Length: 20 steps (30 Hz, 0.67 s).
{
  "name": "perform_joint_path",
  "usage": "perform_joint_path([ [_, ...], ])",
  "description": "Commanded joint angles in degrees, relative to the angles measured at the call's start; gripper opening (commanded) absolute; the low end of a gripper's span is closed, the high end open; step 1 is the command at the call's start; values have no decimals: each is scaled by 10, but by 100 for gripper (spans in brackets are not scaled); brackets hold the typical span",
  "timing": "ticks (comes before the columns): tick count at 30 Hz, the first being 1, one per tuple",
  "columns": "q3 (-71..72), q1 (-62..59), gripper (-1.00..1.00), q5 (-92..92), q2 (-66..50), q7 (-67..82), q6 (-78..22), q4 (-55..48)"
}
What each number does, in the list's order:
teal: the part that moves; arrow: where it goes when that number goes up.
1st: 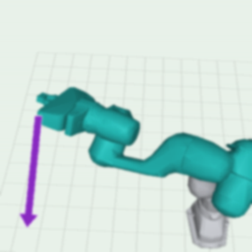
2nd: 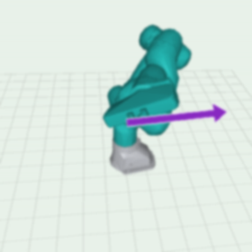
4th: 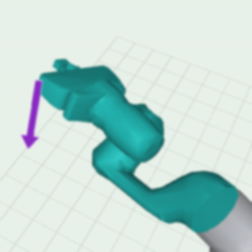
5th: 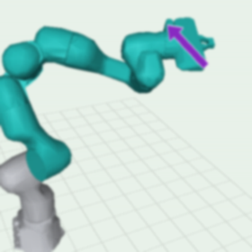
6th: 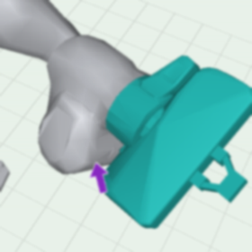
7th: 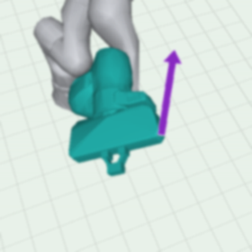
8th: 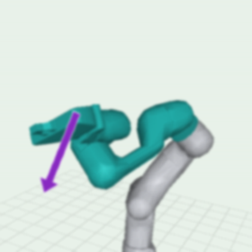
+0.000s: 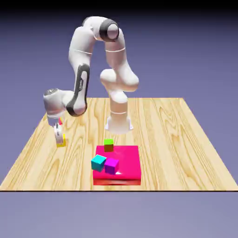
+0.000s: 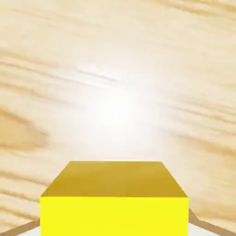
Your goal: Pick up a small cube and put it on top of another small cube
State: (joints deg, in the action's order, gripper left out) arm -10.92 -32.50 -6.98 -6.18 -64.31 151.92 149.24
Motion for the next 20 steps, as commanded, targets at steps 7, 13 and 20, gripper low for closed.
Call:
perform_joint_path([
  [7,122,144,-100,42,38,-47,-171,-135],
  [13,147,175,-100,51,28,-58,-181,-156],
  [20,147,176,100,53,-10,-59,-128,-142],
])
